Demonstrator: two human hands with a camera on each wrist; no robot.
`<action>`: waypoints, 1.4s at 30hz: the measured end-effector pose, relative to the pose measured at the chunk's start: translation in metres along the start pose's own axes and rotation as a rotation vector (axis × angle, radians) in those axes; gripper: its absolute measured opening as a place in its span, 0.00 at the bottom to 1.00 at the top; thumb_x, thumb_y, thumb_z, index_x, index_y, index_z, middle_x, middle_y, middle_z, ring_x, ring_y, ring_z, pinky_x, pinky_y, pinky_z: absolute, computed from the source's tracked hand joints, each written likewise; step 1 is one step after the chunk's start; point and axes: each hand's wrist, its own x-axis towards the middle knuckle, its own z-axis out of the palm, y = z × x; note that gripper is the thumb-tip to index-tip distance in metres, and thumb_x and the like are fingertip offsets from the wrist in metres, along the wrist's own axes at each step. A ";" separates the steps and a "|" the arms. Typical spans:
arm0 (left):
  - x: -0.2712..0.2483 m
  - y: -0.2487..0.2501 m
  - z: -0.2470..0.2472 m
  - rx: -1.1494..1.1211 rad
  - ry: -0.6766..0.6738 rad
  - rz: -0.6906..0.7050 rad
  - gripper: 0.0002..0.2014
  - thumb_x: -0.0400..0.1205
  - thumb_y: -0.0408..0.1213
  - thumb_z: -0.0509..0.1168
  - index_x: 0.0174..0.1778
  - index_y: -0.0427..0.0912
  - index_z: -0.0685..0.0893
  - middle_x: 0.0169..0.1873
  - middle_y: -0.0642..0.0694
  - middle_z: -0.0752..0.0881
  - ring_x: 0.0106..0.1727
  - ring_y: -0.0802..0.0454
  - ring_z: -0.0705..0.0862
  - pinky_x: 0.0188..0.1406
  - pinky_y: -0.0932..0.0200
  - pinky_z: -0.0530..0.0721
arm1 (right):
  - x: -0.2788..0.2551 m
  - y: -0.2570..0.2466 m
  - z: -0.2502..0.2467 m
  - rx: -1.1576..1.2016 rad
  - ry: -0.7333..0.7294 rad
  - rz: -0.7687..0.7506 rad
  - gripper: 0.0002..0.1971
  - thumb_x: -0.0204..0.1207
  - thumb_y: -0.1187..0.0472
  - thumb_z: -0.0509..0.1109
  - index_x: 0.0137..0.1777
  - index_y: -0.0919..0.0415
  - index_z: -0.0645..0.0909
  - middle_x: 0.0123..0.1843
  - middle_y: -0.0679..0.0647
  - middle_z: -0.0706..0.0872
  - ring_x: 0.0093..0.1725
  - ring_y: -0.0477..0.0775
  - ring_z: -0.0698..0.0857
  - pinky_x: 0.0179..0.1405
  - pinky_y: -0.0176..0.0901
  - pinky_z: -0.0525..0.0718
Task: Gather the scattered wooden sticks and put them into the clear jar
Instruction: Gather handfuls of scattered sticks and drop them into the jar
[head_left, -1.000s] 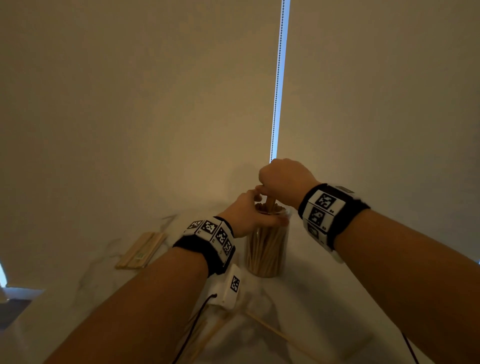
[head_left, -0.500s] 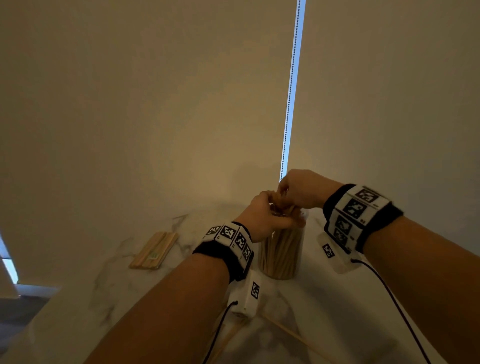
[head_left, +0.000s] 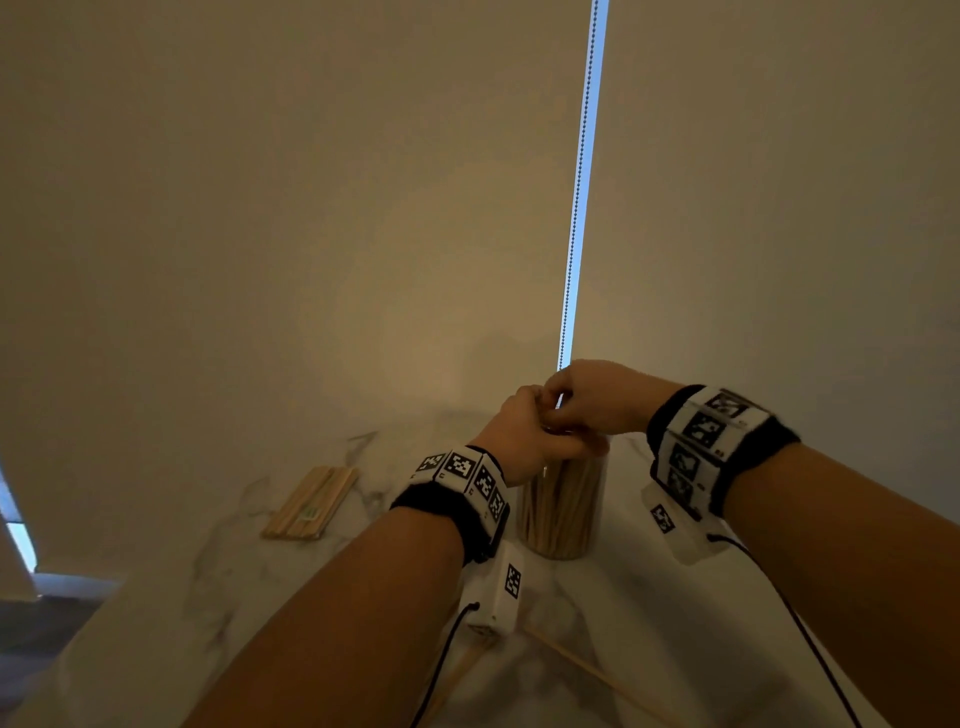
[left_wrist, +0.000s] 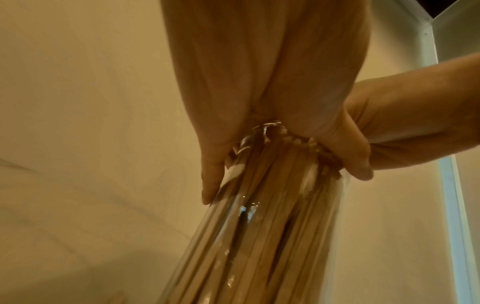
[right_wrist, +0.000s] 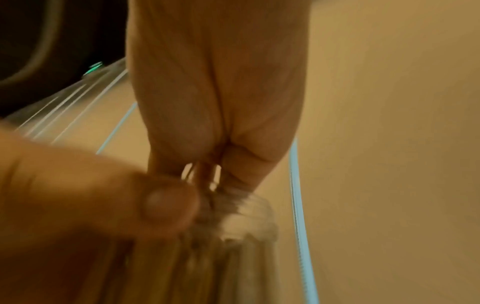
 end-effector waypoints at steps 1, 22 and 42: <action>0.002 -0.003 0.000 -0.003 0.000 0.000 0.45 0.53 0.64 0.85 0.59 0.39 0.83 0.48 0.44 0.91 0.49 0.49 0.91 0.48 0.39 0.91 | -0.001 0.003 -0.003 0.134 -0.039 0.038 0.10 0.75 0.52 0.75 0.49 0.58 0.88 0.45 0.52 0.90 0.47 0.51 0.86 0.48 0.41 0.83; -0.002 -0.005 -0.005 0.054 -0.021 -0.085 0.50 0.50 0.72 0.81 0.63 0.44 0.81 0.49 0.49 0.91 0.51 0.52 0.91 0.49 0.45 0.92 | 0.002 -0.017 0.008 -0.056 0.054 0.022 0.09 0.77 0.62 0.71 0.35 0.56 0.87 0.36 0.52 0.87 0.37 0.49 0.81 0.30 0.32 0.71; -0.186 0.013 -0.063 1.007 -0.545 -0.488 0.33 0.71 0.71 0.70 0.41 0.37 0.81 0.31 0.47 0.79 0.33 0.49 0.77 0.35 0.57 0.76 | -0.127 -0.036 0.084 -0.145 -0.542 0.211 0.19 0.72 0.48 0.79 0.53 0.63 0.90 0.48 0.55 0.93 0.46 0.55 0.92 0.56 0.49 0.90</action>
